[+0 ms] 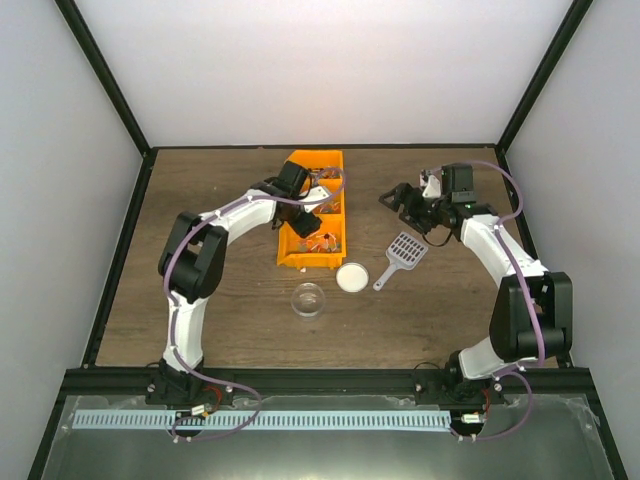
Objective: Pack the candies
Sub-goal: Move the storage box to the center of the board.
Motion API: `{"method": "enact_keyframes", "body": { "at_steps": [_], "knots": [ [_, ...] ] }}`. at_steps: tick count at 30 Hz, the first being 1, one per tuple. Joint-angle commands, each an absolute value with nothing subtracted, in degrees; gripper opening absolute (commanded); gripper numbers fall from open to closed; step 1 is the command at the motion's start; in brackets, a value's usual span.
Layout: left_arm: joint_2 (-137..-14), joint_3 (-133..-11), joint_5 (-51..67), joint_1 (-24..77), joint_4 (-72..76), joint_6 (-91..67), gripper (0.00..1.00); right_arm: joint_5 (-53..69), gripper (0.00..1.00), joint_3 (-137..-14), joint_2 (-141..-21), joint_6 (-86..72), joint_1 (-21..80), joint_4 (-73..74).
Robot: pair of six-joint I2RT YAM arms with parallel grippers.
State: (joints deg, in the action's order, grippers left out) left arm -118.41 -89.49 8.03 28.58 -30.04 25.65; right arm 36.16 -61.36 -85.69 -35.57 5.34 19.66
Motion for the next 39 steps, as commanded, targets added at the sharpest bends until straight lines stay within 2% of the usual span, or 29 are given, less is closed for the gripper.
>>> {"method": "enact_keyframes", "body": {
  "at_steps": [1,4,14,18,23,25,26,33,39],
  "knots": [
    [-121.0,-92.6,9.7,28.4,-31.0,27.4,0.67,35.8,0.91,-63.9,-86.3,-34.6,5.4,21.8],
    [-121.5,-93.4,9.6,28.3,-30.9,25.6,0.53,35.9,0.91,-63.9,-86.6,-35.4,5.5,21.1],
    [-122.9,-95.6,6.4,28.5,-31.2,14.5,0.25,36.2,0.91,-61.9,-86.6,-37.9,5.5,17.9],
    [-123.6,-99.3,6.2,29.6,-31.9,7.4,0.25,36.4,0.92,-60.6,-85.8,-38.0,5.5,17.2],
    [-127.2,-106.0,2.8,32.2,-35.4,-0.3,0.16,33.6,0.92,-61.4,-84.0,-35.6,5.6,18.6],
    [-129.3,-108.9,1.0,33.0,-36.8,-5.8,0.07,32.3,0.92,-61.8,-83.2,-34.6,5.6,19.4],
    [-130.4,-110.3,-0.3,33.5,-37.4,-8.6,0.06,31.9,0.92,-61.6,-82.7,-34.3,5.6,19.6],
    [-135.9,-117.8,-2.9,34.1,-41.1,-31.1,0.06,30.5,0.93,-58.0,-78.5,-33.5,5.6,20.6],
    [-136.9,-120.7,-7.8,35.4,-42.3,-40.6,0.04,23.9,0.92,-57.6,-75.0,-30.1,5.6,25.2]
  ]
}}
